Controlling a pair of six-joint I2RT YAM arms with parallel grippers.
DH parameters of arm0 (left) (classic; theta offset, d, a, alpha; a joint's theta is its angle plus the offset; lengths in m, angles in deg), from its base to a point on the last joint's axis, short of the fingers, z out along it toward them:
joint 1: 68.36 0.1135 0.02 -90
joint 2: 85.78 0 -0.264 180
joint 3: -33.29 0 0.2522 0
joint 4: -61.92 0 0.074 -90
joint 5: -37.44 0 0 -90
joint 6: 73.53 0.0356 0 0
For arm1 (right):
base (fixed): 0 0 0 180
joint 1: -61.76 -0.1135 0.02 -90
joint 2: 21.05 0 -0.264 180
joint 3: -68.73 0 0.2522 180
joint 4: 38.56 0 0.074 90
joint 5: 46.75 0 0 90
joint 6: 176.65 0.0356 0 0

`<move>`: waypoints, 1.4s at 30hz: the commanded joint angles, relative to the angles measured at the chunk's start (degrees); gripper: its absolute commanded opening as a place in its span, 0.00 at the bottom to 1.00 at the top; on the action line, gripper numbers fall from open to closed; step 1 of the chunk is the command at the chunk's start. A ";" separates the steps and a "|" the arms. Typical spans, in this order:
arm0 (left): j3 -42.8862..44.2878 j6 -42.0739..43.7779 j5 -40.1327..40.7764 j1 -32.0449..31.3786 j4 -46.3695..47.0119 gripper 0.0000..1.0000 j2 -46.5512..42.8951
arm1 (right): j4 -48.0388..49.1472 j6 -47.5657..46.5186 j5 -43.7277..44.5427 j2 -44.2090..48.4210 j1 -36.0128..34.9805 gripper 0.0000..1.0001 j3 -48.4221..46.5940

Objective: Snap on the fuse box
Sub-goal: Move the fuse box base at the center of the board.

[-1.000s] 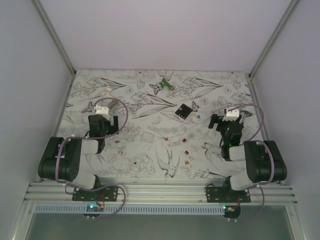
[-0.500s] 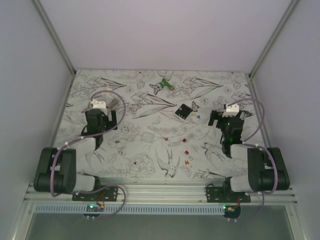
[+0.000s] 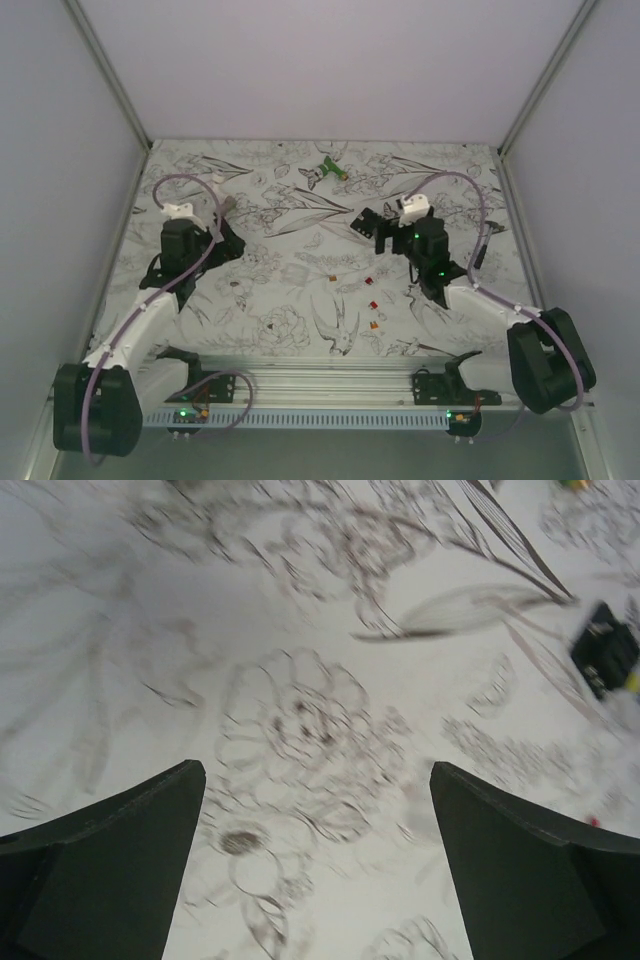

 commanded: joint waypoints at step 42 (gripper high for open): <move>7.36 -3.58 -5.94 -21.75 -8.40 1.00 13.01 | -24.70 22.81 25.14 -41.11 -8.86 0.69 -37.91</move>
